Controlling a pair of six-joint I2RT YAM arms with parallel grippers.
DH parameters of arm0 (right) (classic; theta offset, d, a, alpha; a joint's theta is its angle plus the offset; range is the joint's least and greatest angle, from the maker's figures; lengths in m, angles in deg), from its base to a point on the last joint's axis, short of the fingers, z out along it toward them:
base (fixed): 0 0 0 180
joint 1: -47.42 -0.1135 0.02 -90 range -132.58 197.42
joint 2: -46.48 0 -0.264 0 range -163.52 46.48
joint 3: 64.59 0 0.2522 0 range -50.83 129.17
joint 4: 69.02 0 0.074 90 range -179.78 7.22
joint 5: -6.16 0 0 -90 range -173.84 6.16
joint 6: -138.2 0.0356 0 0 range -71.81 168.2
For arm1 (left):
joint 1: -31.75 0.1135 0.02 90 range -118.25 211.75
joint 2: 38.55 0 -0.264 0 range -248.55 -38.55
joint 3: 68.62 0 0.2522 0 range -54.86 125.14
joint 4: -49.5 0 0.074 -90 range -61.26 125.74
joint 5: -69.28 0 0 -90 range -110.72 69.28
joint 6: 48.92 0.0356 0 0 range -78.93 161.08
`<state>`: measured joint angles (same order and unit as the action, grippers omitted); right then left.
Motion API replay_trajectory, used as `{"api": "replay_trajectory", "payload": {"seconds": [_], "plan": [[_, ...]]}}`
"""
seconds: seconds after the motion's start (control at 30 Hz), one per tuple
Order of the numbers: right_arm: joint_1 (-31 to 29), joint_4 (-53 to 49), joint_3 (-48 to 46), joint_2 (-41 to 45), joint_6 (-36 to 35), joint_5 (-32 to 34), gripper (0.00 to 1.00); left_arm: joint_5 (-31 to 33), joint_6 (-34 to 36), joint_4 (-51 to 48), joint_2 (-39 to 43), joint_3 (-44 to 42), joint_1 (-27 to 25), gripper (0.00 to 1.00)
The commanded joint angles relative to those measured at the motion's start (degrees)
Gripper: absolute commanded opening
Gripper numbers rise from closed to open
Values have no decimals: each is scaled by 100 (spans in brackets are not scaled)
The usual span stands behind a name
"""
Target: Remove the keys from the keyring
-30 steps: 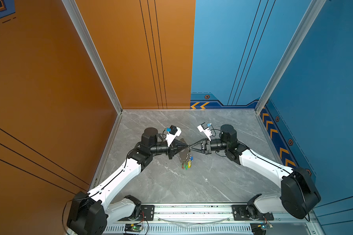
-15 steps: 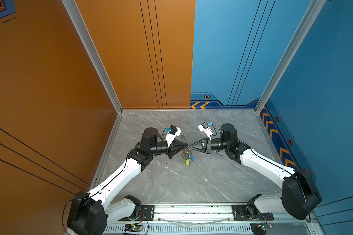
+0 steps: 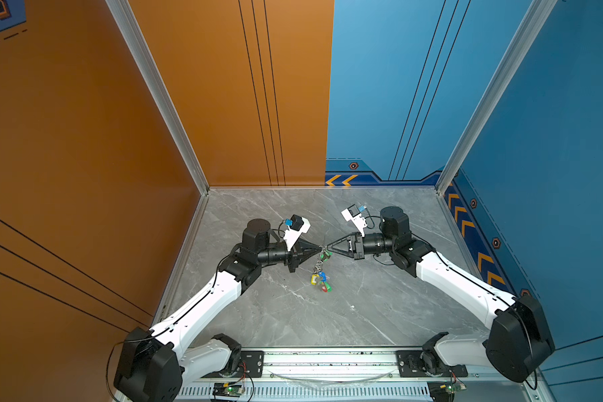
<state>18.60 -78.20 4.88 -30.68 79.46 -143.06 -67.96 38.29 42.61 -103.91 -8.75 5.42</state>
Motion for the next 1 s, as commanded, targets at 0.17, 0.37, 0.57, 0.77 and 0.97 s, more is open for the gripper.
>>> {"api": "replay_trajectory", "payload": {"seconds": [0.17,0.37,0.57,0.77,0.97], "plan": [[-171,-577,550,60,-174,226,0,665,212,229,15,-58,-180,0],[-223,-946,771,2,-310,371,0,1040,323,230,-10,-62,-353,0],[29,-1208,796,57,-352,599,0,1112,399,165,10,-32,-388,0],[239,-1221,806,136,-170,800,0,1164,476,98,41,-66,-404,0],[378,-1204,799,266,-88,871,0,1183,490,95,7,-50,-421,0]]}}
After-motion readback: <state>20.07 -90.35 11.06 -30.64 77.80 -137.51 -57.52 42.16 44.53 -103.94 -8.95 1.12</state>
